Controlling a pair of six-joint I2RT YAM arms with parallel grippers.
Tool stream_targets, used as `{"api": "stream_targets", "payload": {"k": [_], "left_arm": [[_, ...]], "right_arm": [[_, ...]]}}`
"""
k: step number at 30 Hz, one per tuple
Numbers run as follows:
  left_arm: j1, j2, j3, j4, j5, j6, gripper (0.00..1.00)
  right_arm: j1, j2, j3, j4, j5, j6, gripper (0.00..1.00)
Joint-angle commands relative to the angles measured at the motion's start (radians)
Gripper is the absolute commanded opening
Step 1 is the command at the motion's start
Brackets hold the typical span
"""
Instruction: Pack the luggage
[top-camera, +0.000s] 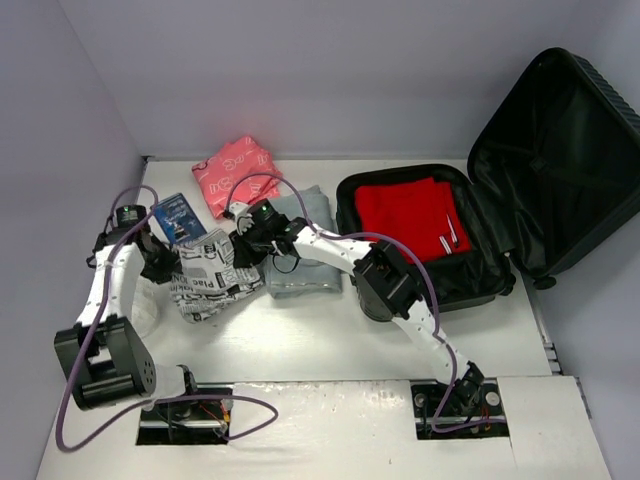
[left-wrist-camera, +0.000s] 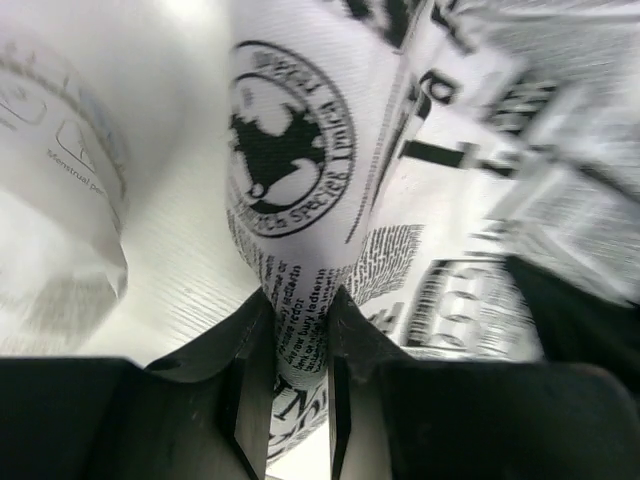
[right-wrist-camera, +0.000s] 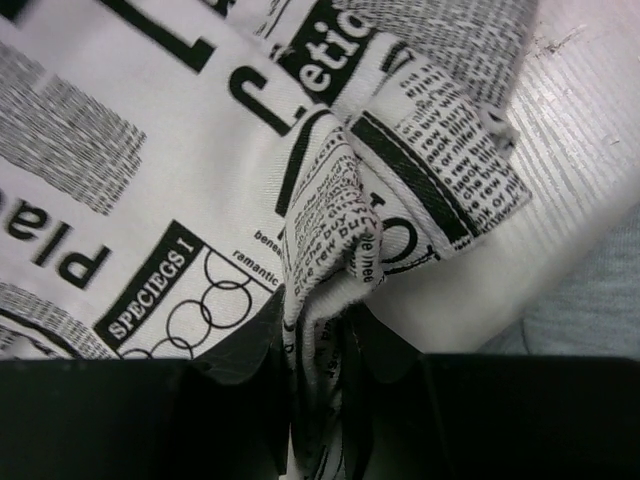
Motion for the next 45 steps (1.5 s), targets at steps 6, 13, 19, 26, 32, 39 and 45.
{"api": "stream_targets", "payload": {"k": [6, 13, 19, 26, 32, 39, 45], "left_arm": [[-0.023, -0.152, 0.268, -0.051, 0.109, 0.011, 0.00], [-0.142, -0.197, 0.368, -0.020, 0.183, -0.083, 0.00], [-0.409, -0.155, 0.424, 0.092, 0.108, -0.224, 0.00], [-0.772, 0.029, 0.524, 0.274, 0.015, -0.328, 0.00], [-0.994, 0.277, 0.693, 0.363, -0.053, -0.362, 0.00], [-1.106, 0.495, 0.845, 0.396, -0.062, -0.384, 0.00], [-1.158, 0.613, 0.937, 0.396, -0.055, -0.399, 0.00]], "right_arm": [[0.014, -0.267, 0.082, -0.009, 0.015, 0.014, 0.00], [-0.041, -0.435, -0.067, -0.009, 0.086, 0.020, 0.00], [-0.167, -0.670, -0.289, -0.009, 0.155, 0.000, 0.00], [-0.365, -0.964, -0.588, -0.053, 0.254, -0.074, 0.00], [-0.534, -1.179, -0.753, -0.098, 0.403, -0.195, 0.00], [-0.741, -1.239, -0.885, -0.107, 0.428, -0.229, 0.00], [-0.813, -1.224, -0.949, -0.104, 0.503, -0.246, 0.00]]}}
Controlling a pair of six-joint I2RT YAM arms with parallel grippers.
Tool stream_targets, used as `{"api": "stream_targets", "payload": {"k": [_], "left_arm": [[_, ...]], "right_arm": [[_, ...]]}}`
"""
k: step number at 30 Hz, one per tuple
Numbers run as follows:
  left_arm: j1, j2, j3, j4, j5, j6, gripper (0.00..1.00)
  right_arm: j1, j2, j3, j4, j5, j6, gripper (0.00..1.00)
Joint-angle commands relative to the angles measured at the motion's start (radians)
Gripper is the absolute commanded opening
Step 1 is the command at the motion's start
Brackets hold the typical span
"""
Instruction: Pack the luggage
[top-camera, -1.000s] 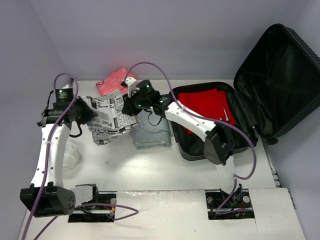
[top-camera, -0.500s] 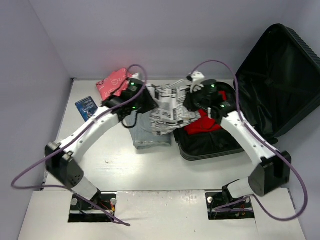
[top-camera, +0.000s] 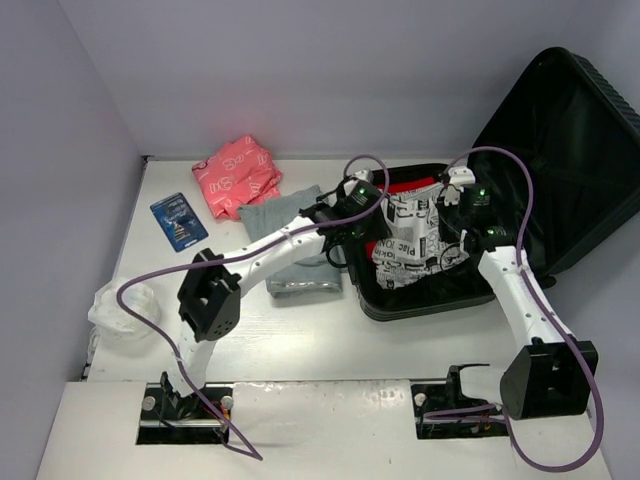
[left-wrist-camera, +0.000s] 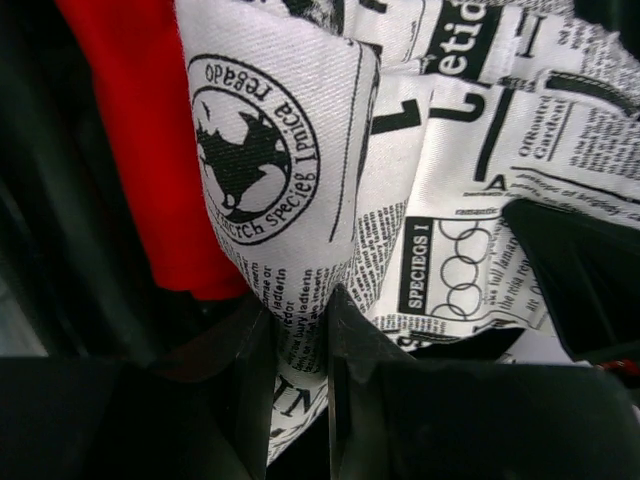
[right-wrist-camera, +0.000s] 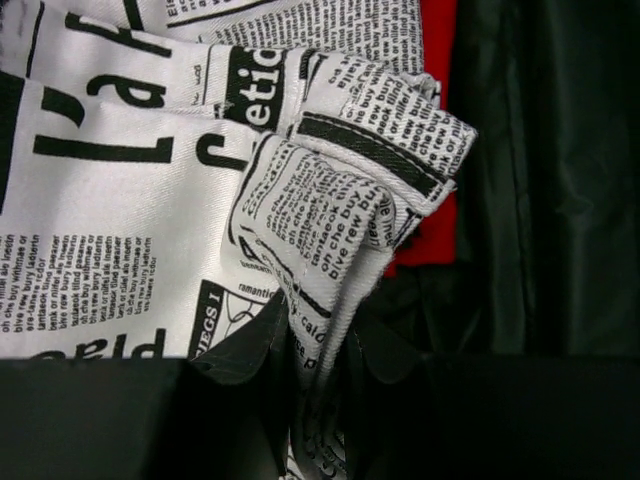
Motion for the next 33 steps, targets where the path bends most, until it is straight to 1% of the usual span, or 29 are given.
{"api": "stream_targets", "payload": {"k": [1, 8, 14, 15, 18, 19, 20, 22, 23, 24, 25, 26, 27, 28, 30, 31, 33], "left_arm": [[-0.028, -0.018, 0.075, 0.056, 0.021, -0.030, 0.00], [-0.085, 0.008, 0.018, 0.058, -0.005, -0.070, 0.00], [-0.111, -0.001, -0.042, 0.050, -0.010, -0.096, 0.00], [-0.117, -0.005, -0.054, 0.050, -0.019, -0.092, 0.00], [-0.120, -0.001, -0.059, 0.033, -0.045, -0.086, 0.00], [-0.120, 0.000, -0.056, 0.021, -0.048, -0.081, 0.01], [-0.120, 0.003, -0.051, 0.013, -0.064, -0.077, 0.10], [-0.115, 0.006, -0.031, -0.014, -0.079, -0.055, 0.22], [-0.114, 0.005, -0.022, -0.026, -0.085, -0.046, 0.29], [-0.114, 0.003, -0.013, -0.048, -0.090, -0.022, 0.40], [-0.111, 0.002, 0.007, -0.060, -0.099, -0.011, 0.48], [-0.108, -0.004, 0.013, -0.068, -0.114, 0.002, 0.54], [-0.106, -0.009, 0.021, -0.085, -0.119, 0.026, 0.64], [-0.100, -0.018, 0.035, -0.095, -0.127, 0.034, 0.68], [-0.091, -0.031, 0.043, -0.118, -0.137, 0.060, 0.73], [-0.086, -0.040, 0.043, -0.123, -0.140, 0.068, 0.73], [-0.066, -0.075, 0.038, -0.141, -0.153, 0.097, 0.73]], "right_arm": [[-0.015, -0.014, 0.001, 0.126, 0.109, -0.021, 0.00], [-0.021, -0.026, -0.102, 0.137, 0.261, -0.006, 0.00], [-0.040, 0.000, -0.153, 0.166, 0.297, 0.022, 0.00], [-0.040, 0.004, -0.156, 0.172, 0.295, 0.024, 0.04], [-0.041, 0.023, -0.162, 0.184, 0.295, 0.030, 0.04], [-0.043, 0.026, -0.161, 0.184, 0.292, 0.031, 0.07], [-0.041, 0.034, -0.154, 0.187, 0.286, 0.031, 0.19], [-0.043, 0.035, -0.133, 0.186, 0.280, 0.033, 0.27], [-0.041, 0.031, -0.122, 0.186, 0.276, 0.034, 0.32], [-0.041, 0.026, -0.112, 0.184, 0.269, 0.033, 0.37], [-0.041, 0.012, -0.099, 0.183, 0.265, 0.034, 0.44], [-0.041, 0.009, -0.075, 0.180, 0.259, 0.036, 0.57], [-0.041, 0.003, -0.059, 0.174, 0.234, 0.040, 0.60], [-0.041, -0.005, -0.044, 0.160, 0.219, 0.054, 0.64], [-0.038, -0.014, -0.001, 0.148, 0.185, 0.068, 0.66], [-0.032, -0.028, 0.011, 0.144, 0.142, 0.076, 0.66], [-0.020, -0.041, 0.040, 0.143, 0.115, 0.093, 0.66]]}}
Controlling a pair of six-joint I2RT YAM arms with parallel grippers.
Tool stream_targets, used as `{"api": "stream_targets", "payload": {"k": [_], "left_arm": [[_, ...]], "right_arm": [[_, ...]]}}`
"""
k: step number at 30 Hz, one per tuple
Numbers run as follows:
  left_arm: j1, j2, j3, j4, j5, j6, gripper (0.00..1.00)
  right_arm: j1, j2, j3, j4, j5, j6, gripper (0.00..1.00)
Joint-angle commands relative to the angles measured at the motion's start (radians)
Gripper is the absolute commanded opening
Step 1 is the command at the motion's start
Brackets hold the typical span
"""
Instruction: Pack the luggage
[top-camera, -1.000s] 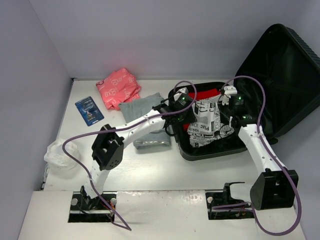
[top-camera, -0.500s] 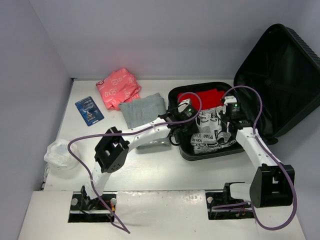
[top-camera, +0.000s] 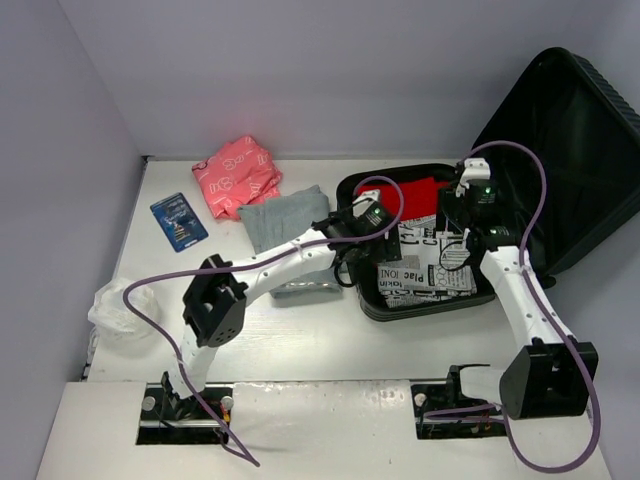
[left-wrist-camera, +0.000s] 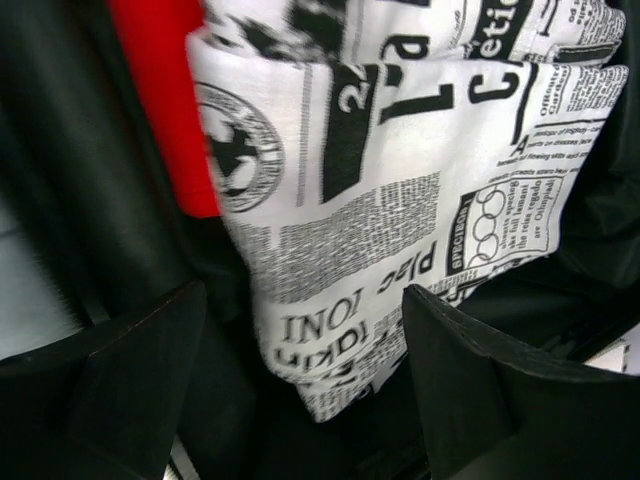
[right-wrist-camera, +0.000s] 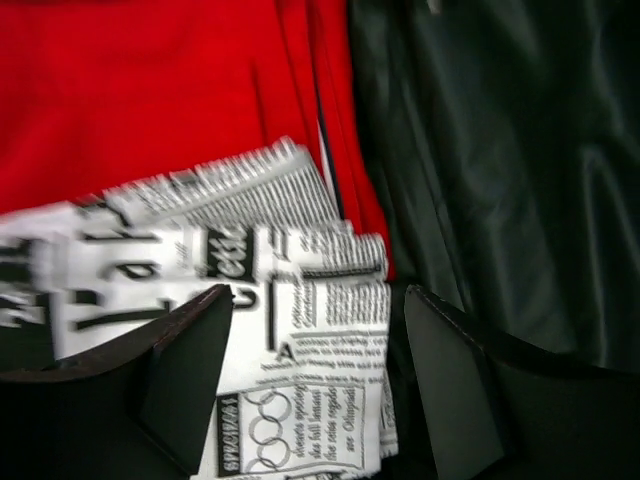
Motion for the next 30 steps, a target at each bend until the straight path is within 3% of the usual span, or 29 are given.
{"api": "stream_targets", "payload": {"k": [1, 7, 10, 14, 21, 30], "left_arm": [[0.048, -0.149, 0.054, -0.050, -0.058, 0.078, 0.73], [0.158, -0.301, -0.044, -0.131, -0.133, 0.175, 0.73], [0.269, -0.370, -0.172, -0.148, -0.101, 0.181, 0.73], [0.338, -0.421, -0.317, -0.156, -0.119, 0.208, 0.73], [0.469, -0.350, -0.443, -0.130, -0.066, 0.232, 0.73], [0.626, -0.214, -0.434, -0.039, 0.093, 0.296, 0.73]], "right_arm": [[0.026, -0.066, 0.084, 0.046, -0.084, 0.041, 0.65], [0.184, -0.048, 0.164, 0.034, -0.152, 0.104, 0.68], [0.256, -0.010, 0.184, 0.035, -0.175, 0.136, 0.70], [0.336, 0.024, 0.178, 0.052, -0.175, 0.156, 0.70], [0.434, 0.081, 0.156, 0.093, -0.178, 0.173, 0.71], [0.497, 0.102, 0.124, 0.115, -0.176, 0.187, 0.71]]}}
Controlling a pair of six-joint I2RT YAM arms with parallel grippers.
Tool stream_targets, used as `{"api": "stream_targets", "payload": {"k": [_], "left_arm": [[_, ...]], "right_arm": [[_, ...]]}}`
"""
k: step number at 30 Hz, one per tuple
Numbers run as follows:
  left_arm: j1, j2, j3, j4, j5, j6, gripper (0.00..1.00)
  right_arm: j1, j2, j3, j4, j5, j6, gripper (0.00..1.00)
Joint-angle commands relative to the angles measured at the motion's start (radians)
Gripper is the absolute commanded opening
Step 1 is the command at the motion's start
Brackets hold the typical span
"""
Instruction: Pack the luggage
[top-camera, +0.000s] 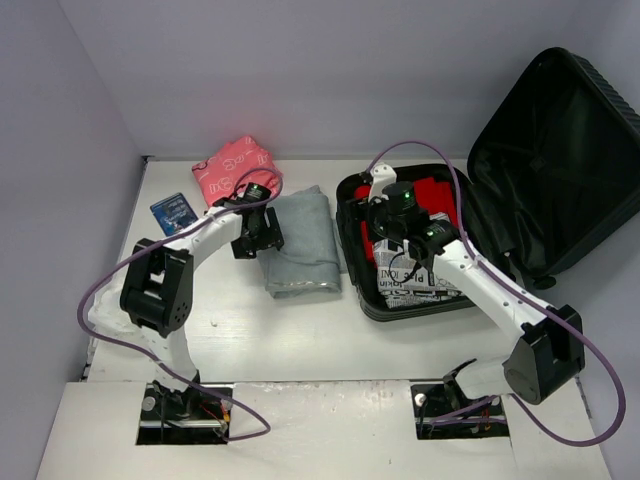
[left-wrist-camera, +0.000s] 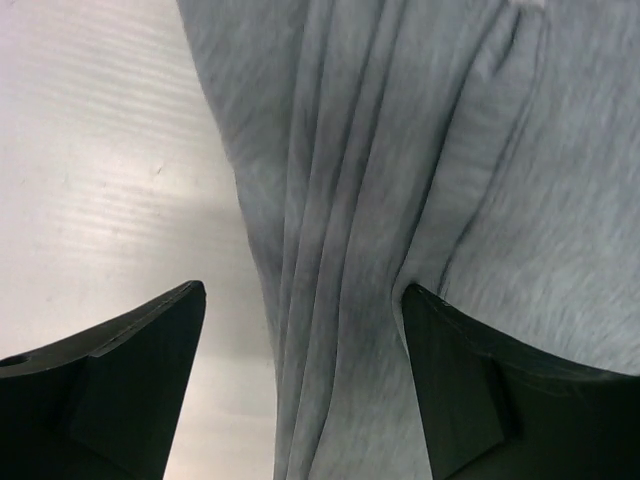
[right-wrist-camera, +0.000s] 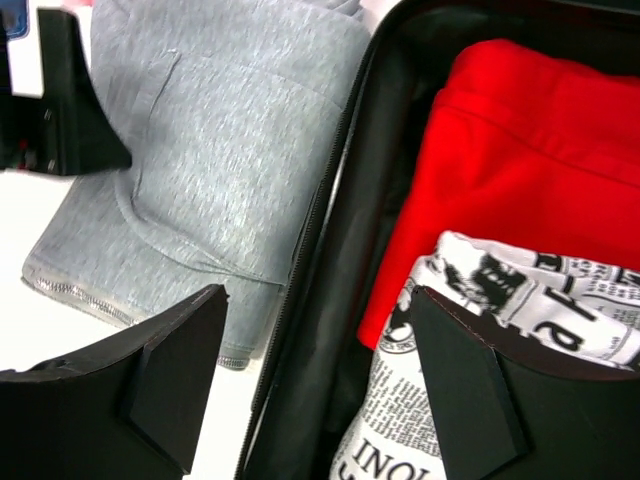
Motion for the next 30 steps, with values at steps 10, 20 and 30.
{"api": "stream_targets", "payload": {"k": [10, 20, 30], "left_arm": [[0.081, 0.133, -0.028, 0.197, 0.220, 0.005, 0.42], [0.188, -0.185, -0.413, 0.281, 0.176, -0.199, 0.00], [0.216, -0.600, -0.655, 0.211, 0.133, -0.434, 0.15]], "right_arm": [[0.023, 0.014, -0.007, 0.071, -0.012, 0.012, 0.71], [0.068, 0.083, 0.048, 0.070, -0.036, 0.011, 0.69], [0.170, 0.217, 0.120, 0.127, -0.084, 0.074, 0.68]]}}
